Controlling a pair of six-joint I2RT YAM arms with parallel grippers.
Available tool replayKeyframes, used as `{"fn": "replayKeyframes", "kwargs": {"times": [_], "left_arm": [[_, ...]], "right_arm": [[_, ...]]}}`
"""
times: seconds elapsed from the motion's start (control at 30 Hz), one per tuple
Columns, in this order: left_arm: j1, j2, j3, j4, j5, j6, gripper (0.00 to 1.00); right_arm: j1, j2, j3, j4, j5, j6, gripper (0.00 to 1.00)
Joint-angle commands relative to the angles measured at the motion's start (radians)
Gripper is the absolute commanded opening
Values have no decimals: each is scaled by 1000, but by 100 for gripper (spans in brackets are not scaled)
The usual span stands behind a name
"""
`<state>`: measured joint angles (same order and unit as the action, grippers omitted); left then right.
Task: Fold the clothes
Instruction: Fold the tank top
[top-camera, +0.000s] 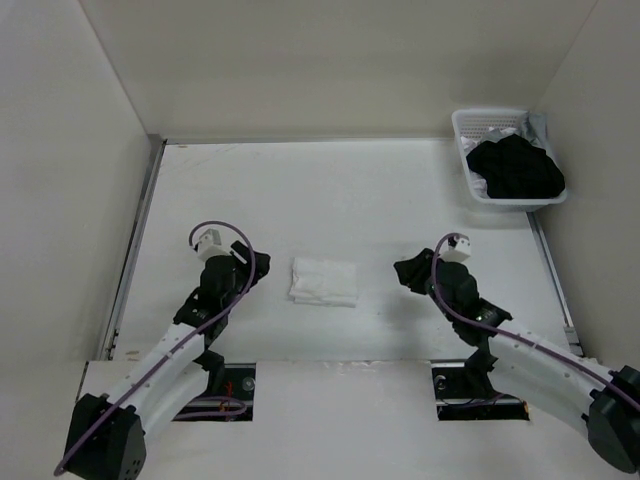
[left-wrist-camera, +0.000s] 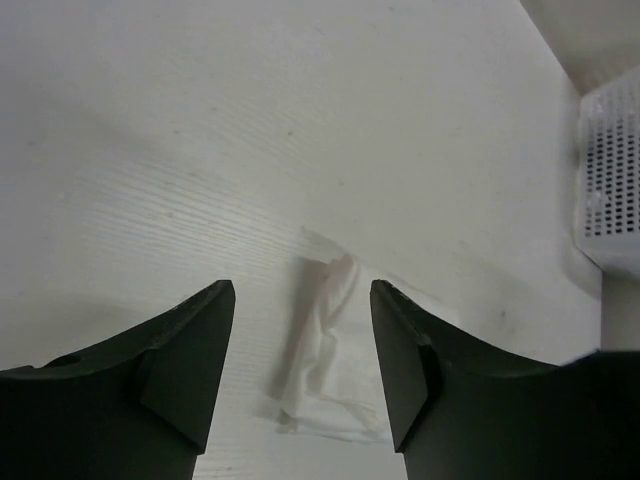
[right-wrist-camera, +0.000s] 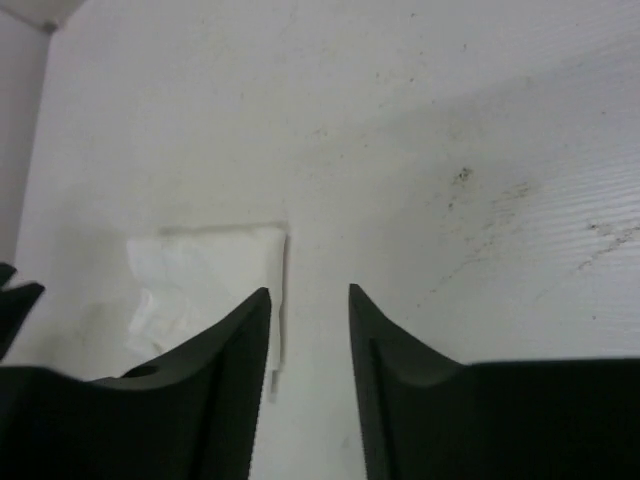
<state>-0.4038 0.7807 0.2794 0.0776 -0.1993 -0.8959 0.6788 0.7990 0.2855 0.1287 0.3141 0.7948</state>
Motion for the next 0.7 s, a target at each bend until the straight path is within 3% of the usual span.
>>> {"fn": "replayKeyframes", "kwargs": {"times": [0.0,0.2,0.67], "left_arm": [[65,-47,-42,-74,41,34,59],[142,-49,-33,-128,74,63,66],[50,130,30,-44,86,104,66]], "right_arm": [[-54,-15,-20,173,-1,-34,47],[-130,29,-89,262,40,-54,63],[-169,91,-115,335,25,-20,65]]}}
